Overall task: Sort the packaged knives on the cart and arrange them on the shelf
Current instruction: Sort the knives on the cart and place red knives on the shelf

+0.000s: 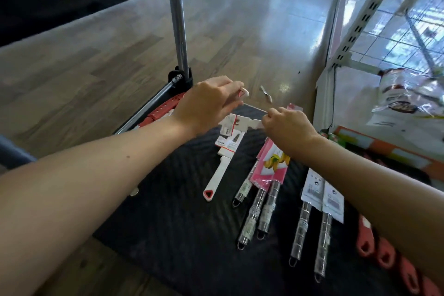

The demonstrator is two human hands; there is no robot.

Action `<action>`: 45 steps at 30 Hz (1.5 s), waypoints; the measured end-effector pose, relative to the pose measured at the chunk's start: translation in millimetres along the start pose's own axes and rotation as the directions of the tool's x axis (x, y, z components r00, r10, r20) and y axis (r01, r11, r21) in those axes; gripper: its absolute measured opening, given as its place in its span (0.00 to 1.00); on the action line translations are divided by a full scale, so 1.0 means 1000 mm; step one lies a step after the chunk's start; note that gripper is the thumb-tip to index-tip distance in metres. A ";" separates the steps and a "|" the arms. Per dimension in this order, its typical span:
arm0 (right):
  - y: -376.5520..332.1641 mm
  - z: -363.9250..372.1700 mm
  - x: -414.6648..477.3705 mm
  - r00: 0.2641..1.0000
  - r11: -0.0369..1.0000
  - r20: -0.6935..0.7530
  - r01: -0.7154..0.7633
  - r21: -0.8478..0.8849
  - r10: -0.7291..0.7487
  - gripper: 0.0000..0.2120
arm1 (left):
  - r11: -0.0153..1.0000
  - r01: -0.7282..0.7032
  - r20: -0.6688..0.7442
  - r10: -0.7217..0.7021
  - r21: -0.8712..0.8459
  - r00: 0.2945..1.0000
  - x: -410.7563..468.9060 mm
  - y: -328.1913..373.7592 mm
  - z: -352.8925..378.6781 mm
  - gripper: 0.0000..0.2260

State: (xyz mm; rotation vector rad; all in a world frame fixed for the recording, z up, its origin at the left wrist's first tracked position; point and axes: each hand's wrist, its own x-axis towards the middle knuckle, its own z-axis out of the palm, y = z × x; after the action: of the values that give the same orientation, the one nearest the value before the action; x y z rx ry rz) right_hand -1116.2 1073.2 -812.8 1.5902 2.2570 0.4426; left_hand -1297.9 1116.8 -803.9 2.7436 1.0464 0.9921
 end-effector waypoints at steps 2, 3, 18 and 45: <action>0.003 0.002 -0.010 0.998 0.994 -0.003 -0.065 0.089 0.066 0.12 | 0.997 -0.074 0.023 0.075 -0.023 0.997 -0.003 0.007 -0.008 0.18; 0.004 0.003 -0.013 0.993 0.981 0.001 -0.114 0.158 0.115 0.12 | 0.992 -0.122 0.033 0.123 -0.030 0.992 -0.005 0.010 -0.011 0.18; -0.025 -0.011 -0.023 0.805 0.153 0.485 -0.557 0.816 0.340 0.14 | 0.756 -0.654 0.379 0.614 -0.031 0.692 -0.034 0.023 -0.032 0.12; -0.098 -0.009 -0.022 0.699 -0.227 0.688 -0.651 0.725 0.192 0.08 | 0.462 -0.883 0.623 0.715 -0.080 0.317 -0.087 -0.027 -0.015 0.19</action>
State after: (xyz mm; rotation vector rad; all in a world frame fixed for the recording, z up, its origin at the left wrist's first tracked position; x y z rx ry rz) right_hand -1195.7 1019.9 -846.0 2.7838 1.3202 -1.8081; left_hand -1371.7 1081.9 -847.3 3.4350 -0.4725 -0.1695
